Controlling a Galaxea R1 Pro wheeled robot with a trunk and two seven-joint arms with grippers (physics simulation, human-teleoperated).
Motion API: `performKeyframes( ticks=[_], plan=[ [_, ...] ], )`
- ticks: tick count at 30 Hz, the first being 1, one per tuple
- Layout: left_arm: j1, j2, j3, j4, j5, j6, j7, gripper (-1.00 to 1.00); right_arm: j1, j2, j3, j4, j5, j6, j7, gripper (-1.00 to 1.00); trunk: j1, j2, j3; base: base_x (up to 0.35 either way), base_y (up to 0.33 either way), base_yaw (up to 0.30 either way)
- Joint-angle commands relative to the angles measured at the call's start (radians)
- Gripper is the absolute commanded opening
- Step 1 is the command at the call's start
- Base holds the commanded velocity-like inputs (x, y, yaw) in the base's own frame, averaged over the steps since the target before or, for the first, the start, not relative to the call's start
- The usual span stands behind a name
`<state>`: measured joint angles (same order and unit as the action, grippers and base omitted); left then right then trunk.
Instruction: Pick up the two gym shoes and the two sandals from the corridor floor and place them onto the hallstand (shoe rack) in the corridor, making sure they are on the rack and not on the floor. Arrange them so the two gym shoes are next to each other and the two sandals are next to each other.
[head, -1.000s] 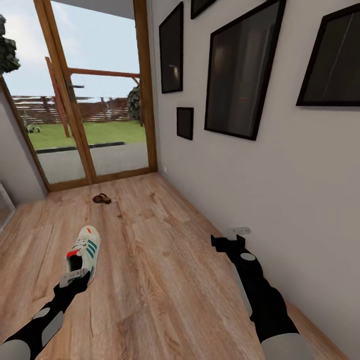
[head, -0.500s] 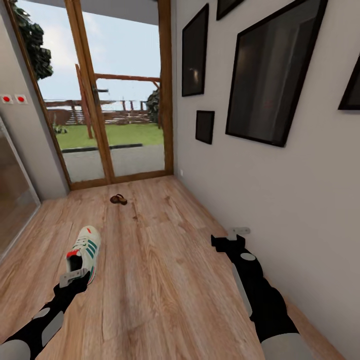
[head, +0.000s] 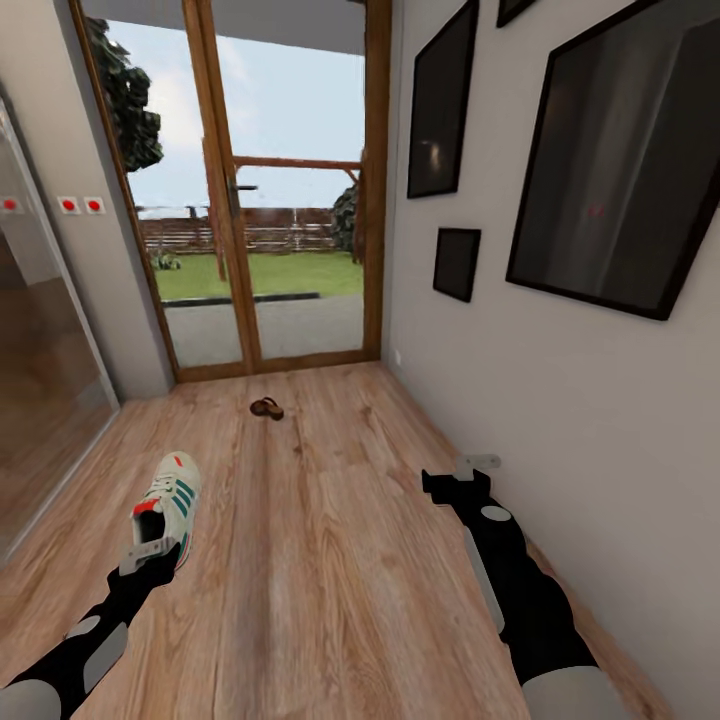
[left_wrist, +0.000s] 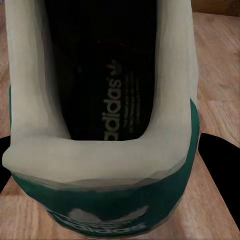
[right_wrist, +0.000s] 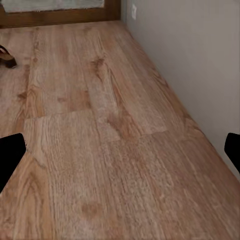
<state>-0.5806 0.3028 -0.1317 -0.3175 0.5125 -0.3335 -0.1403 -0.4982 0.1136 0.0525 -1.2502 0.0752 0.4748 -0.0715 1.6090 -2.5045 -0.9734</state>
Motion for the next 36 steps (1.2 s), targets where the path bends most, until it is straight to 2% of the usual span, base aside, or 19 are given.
performKeyframes(
  ticks=[1, 36],
  plan=[
    [-0.001, 0.0, -0.006, 0.001, 0.011, -0.004, -0.004, -1.0, 0.0, 0.0, 0.001, -0.002, 0.008, 0.007, -0.002, 1.0, 0.0, 0.0, 0.0, 0.346, 0.0, 0.223],
    [-0.001, -0.002, -0.007, 0.001, 0.011, -0.004, -0.003, -1.0, 0.0, 0.0, 0.001, -0.002, 0.008, 0.007, -0.002, 1.0, 0.0, 0.0, 0.037, 0.346, 0.0, 0.223]
  ],
)
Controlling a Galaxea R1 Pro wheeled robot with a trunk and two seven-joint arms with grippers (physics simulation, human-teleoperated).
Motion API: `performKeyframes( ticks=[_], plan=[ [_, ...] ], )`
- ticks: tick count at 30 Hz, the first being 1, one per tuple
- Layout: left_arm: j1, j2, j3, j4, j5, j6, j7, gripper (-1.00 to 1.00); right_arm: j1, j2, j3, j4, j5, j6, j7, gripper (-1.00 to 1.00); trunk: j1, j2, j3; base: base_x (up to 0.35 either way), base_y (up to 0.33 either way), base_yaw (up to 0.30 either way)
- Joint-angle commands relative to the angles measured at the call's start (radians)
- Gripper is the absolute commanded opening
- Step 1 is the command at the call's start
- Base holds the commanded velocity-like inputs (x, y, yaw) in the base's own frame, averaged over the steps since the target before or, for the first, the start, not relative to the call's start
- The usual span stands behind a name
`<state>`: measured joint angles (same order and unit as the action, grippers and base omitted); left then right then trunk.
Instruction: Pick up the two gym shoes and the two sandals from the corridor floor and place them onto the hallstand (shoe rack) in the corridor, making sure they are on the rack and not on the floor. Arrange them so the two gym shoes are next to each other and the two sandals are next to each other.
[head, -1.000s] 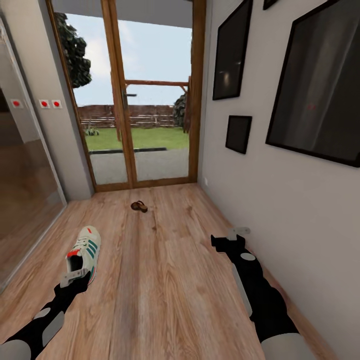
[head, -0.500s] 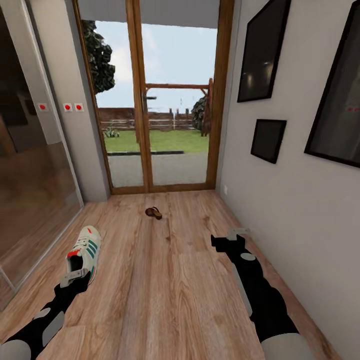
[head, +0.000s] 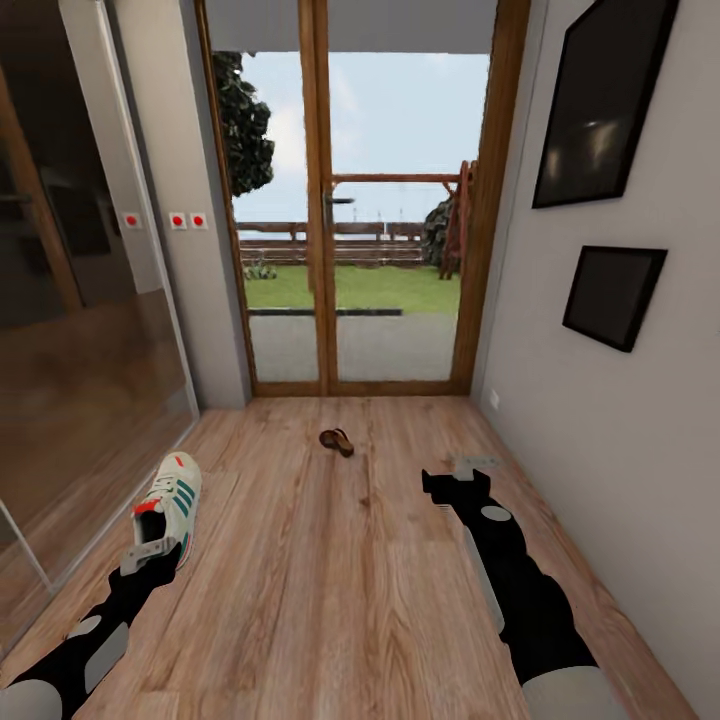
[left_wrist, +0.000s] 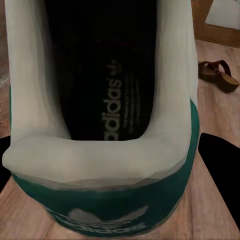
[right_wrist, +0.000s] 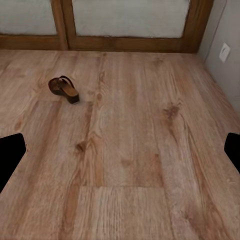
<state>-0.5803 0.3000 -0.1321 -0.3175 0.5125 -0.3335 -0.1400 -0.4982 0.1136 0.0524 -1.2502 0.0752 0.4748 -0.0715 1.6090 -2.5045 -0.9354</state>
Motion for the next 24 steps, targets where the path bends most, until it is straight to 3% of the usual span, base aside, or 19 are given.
performKeyframes(
  ticks=[1, 11, 24],
  plan=[
    [-0.001, 0.001, -0.007, 0.001, 0.011, -0.004, -0.004, -1.0, 0.0, 0.0, 0.001, -0.002, 0.008, 0.007, -0.002, 1.0, 0.0, 0.0, 0.0, 0.346, 0.0, 0.222],
    [-0.001, -0.002, -0.007, 0.001, 0.011, -0.004, -0.003, -1.0, 0.0, 0.0, 0.0, -0.002, 0.007, 0.007, -0.002, 1.0, 0.0, 0.0, 0.01, 0.346, 0.0, 0.206],
    [-0.001, -0.002, -0.007, 0.001, 0.011, -0.004, -0.004, -1.0, 0.0, 0.0, 0.0, 0.0, 0.007, 0.007, -0.002, 1.0, 0.0, 0.0, 0.011, 0.346, 0.0, 0.013]
  ],
)
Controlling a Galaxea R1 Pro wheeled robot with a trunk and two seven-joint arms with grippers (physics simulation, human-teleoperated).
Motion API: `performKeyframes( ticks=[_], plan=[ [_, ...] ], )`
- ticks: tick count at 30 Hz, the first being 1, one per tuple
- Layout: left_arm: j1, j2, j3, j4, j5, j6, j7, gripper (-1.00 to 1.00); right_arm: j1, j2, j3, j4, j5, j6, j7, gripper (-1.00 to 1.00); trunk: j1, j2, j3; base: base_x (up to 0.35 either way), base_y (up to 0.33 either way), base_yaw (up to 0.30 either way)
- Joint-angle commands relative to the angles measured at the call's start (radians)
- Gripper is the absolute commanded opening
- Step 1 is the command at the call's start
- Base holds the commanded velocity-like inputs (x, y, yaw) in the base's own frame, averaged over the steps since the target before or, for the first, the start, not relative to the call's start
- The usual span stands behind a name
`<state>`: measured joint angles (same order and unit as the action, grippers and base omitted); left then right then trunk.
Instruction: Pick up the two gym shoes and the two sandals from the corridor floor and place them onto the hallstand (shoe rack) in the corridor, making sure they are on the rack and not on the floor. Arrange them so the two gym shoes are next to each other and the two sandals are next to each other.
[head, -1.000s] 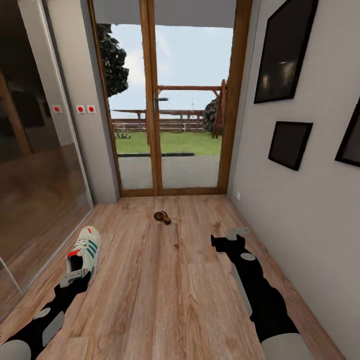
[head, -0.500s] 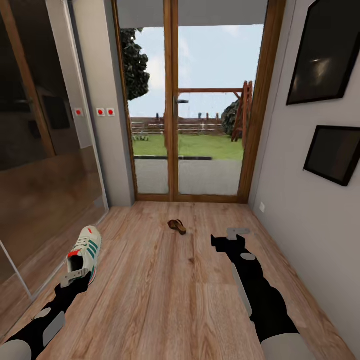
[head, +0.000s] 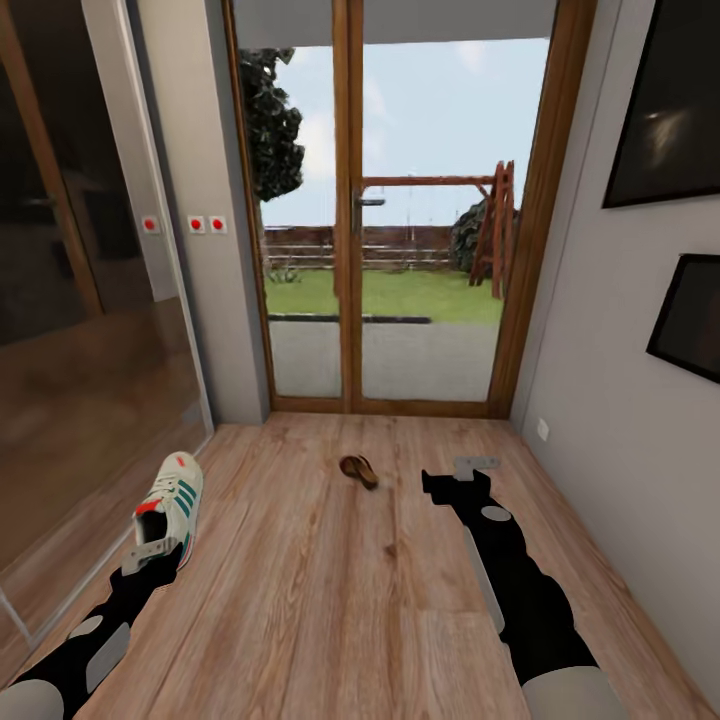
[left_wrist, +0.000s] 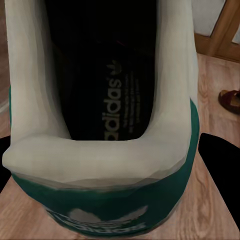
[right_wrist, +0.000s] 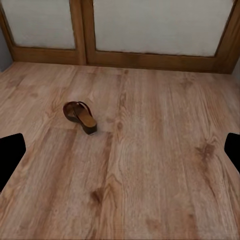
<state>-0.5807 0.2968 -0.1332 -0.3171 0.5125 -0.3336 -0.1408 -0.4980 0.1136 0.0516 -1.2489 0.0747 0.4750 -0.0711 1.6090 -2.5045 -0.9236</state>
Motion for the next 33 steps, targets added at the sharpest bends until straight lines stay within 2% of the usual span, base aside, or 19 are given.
performKeyframes(
  ticks=[1, 9, 20, 33],
  plan=[
    [-0.001, 0.001, -0.006, 0.001, 0.011, -0.004, -0.003, -1.0, -0.001, 0.0, 0.001, -0.001, 0.007, 0.007, -0.002, 1.0, 0.0, 0.0, -0.001, 0.346, 0.0, 0.0],
    [-0.001, -0.008, -0.006, 0.001, 0.011, -0.004, -0.003, -1.0, -0.001, 0.0, 0.001, -0.001, 0.007, 0.007, -0.003, 1.0, 0.0, 0.0, -0.001, 0.346, 0.0, 0.0],
    [-0.001, -0.014, -0.006, 0.001, 0.011, -0.004, -0.003, -1.0, -0.001, 0.0, 0.001, -0.001, 0.007, 0.007, -0.003, 1.0, 0.0, 0.0, -0.001, 0.346, -0.057, 0.103],
    [-0.001, -0.015, -0.006, 0.001, 0.011, -0.004, -0.003, -1.0, -0.001, 0.0, 0.001, -0.001, 0.007, 0.007, -0.003, 1.0, 0.0, 0.0, -0.001, 0.311, -0.177, 0.012]
  ],
)
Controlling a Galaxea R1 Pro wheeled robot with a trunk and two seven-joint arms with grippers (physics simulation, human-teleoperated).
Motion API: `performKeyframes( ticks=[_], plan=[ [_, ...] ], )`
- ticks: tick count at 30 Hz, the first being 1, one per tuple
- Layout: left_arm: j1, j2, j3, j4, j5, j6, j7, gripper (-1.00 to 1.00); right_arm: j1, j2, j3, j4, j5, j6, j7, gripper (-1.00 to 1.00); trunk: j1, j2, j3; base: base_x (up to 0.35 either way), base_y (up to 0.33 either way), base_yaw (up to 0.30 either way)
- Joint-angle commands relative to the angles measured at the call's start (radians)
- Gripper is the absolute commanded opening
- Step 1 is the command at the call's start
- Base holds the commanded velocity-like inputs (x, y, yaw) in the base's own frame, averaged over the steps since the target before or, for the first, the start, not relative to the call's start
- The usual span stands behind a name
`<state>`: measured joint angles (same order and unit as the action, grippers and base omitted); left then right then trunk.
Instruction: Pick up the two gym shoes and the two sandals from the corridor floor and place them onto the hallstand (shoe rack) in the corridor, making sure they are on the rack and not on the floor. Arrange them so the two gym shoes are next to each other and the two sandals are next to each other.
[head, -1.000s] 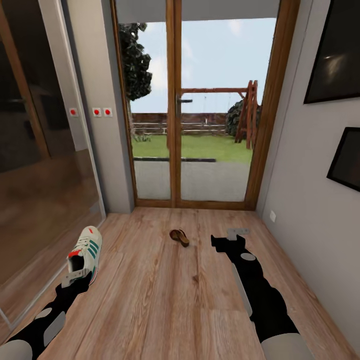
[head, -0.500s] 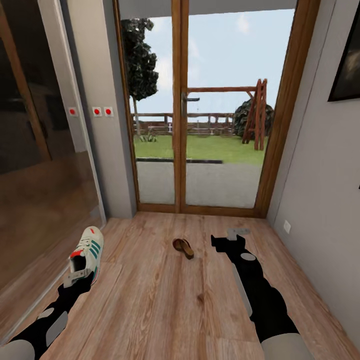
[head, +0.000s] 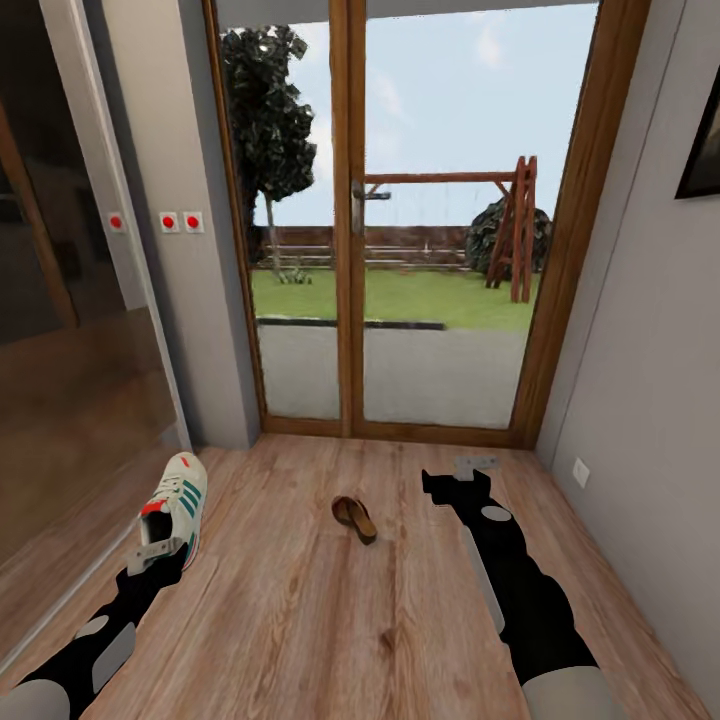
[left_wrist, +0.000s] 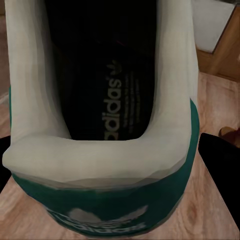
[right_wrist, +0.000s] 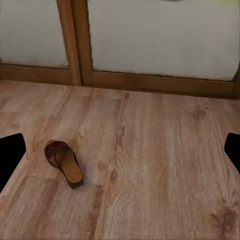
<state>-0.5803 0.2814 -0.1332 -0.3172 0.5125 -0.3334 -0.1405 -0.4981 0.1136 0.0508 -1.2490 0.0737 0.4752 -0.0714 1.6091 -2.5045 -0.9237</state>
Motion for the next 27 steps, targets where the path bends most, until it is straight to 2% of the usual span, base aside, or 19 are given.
performKeyframes(
  ticks=[1, 11, 22, 27],
  plan=[
    [-0.001, 0.001, -0.006, 0.001, 0.011, -0.004, -0.003, -1.0, 0.0, 0.0, 0.001, -0.001, 0.008, 0.006, -0.002, 1.0, 0.0, 0.0, -0.001, 0.301, -0.198, 0.135],
    [-0.001, 0.001, -0.006, 0.001, 0.011, -0.004, -0.003, -1.0, 0.0, 0.0, 0.001, -0.001, 0.008, 0.006, -0.002, 1.0, 0.0, 0.0, -0.001, 0.3, -0.19, 0.254],
    [-0.001, -0.001, -0.006, 0.001, 0.011, -0.004, -0.003, -1.0, 0.0, 0.0, 0.001, -0.001, 0.008, 0.006, -0.002, 1.0, 0.0, 0.0, -0.001, 0.272, -0.032, 0.286],
    [-0.002, -0.007, -0.006, 0.001, 0.011, -0.004, -0.003, -1.0, 0.0, 0.0, 0.001, -0.001, 0.008, 0.006, -0.002, 1.0, 0.0, 0.0, -0.001, 0.237, -0.164, 0.286]
  ],
)
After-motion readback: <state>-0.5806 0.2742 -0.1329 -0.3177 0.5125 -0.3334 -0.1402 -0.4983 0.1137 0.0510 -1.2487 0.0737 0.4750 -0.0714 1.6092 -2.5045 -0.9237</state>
